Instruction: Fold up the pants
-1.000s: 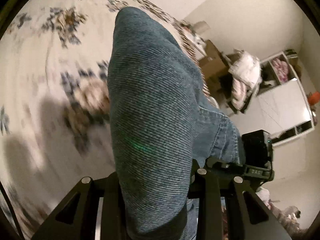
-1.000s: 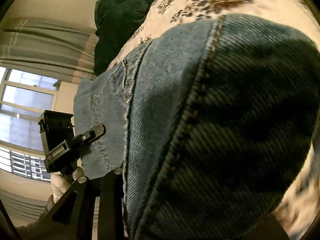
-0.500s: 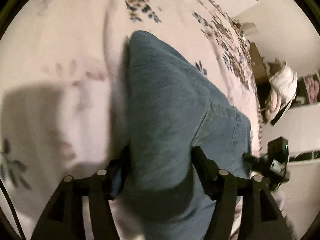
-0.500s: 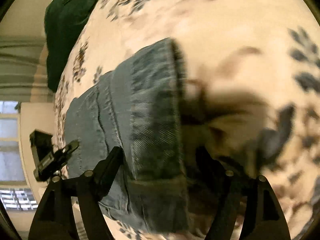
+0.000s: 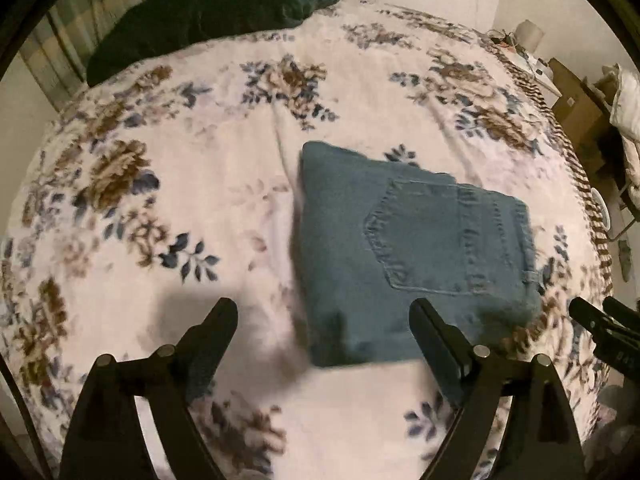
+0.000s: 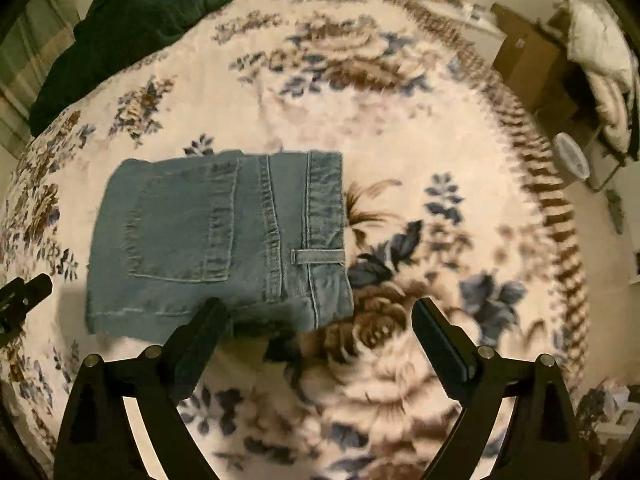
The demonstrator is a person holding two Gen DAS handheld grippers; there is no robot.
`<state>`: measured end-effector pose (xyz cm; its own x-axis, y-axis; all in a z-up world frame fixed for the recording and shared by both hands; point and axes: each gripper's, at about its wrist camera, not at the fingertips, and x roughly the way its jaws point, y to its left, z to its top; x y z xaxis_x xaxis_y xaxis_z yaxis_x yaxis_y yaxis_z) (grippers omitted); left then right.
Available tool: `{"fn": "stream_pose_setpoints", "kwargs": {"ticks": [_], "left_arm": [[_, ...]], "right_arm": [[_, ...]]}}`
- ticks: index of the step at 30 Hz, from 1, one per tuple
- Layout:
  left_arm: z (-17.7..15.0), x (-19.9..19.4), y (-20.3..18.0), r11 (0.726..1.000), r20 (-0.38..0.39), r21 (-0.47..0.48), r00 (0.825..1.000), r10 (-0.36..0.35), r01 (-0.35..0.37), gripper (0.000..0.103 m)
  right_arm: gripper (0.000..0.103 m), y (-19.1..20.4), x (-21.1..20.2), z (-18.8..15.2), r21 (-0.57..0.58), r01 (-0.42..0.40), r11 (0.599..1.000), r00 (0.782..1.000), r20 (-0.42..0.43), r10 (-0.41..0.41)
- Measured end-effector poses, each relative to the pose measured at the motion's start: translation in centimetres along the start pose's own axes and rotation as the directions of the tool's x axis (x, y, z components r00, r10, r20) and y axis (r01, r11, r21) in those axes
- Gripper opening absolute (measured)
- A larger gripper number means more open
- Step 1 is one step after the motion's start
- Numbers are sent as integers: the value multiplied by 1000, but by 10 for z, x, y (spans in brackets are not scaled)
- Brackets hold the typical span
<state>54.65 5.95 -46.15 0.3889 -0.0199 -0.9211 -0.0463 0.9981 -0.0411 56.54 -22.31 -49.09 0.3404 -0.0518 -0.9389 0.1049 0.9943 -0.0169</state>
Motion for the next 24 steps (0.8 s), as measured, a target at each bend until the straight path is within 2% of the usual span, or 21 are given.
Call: {"fn": "stream_pose_setpoints", "kwargs": {"ticks": [4,13,17,24], "left_arm": [[-8,-41,-15,1000,34,9,999,9,-9,88],[-33,-137,-33,999,89,25,996,18,-20,88],[-51,-201,-40,1000,117,18,993,9,-11,88],[-95,-324,-53,999,206,42,978,7,-16,88]], "right_arm": [[96,11,-52,-9,-11,26,1000,998,54,-25],[96,-10,-174,-49,-5,13,1000,995,104,-12],[96,-18,-234,-69,7,6,1000,993,116,-7],[96,-24,-381,-112,-27,23,999,977,213,-17]]}}
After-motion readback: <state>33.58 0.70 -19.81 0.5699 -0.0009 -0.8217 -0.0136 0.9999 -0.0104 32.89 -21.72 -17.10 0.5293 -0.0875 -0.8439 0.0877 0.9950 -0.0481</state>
